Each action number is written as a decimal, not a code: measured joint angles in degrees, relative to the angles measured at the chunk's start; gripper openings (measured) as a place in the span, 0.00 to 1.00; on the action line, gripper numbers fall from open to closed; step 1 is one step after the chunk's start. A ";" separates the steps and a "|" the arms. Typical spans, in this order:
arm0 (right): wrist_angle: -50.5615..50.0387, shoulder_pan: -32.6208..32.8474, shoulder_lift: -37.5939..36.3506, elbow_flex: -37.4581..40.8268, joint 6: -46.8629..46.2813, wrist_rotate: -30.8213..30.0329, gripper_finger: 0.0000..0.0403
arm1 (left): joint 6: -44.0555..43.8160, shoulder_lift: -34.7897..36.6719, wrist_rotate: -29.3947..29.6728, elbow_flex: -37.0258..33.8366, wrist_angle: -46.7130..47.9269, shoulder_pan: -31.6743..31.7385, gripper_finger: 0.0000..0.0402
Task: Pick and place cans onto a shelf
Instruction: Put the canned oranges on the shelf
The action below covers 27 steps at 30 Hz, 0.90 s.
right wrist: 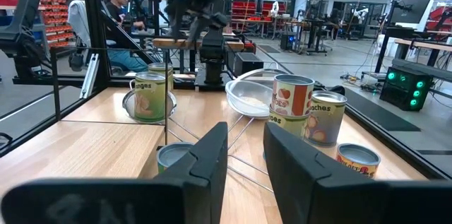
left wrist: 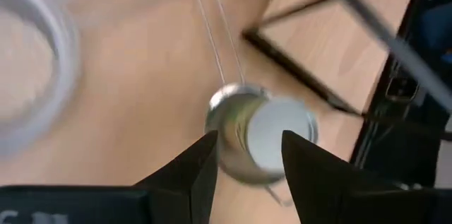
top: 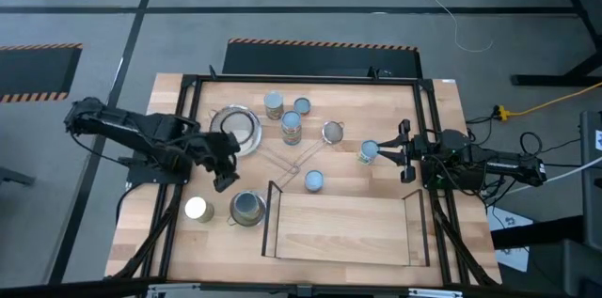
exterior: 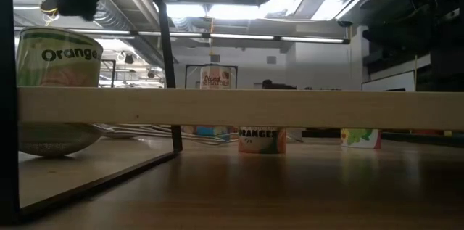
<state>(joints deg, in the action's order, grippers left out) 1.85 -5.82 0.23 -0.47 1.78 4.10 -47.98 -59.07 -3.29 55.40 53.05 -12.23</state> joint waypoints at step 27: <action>0.00 0.01 0.00 0.00 0.00 0.00 0.24 | -10.46 -16.09 -4.99 0.00 1.10 -3.32 0.37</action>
<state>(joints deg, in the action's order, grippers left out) 1.85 -5.82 0.24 -0.47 1.78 4.10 -58.44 -75.16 -8.27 55.40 54.15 -15.55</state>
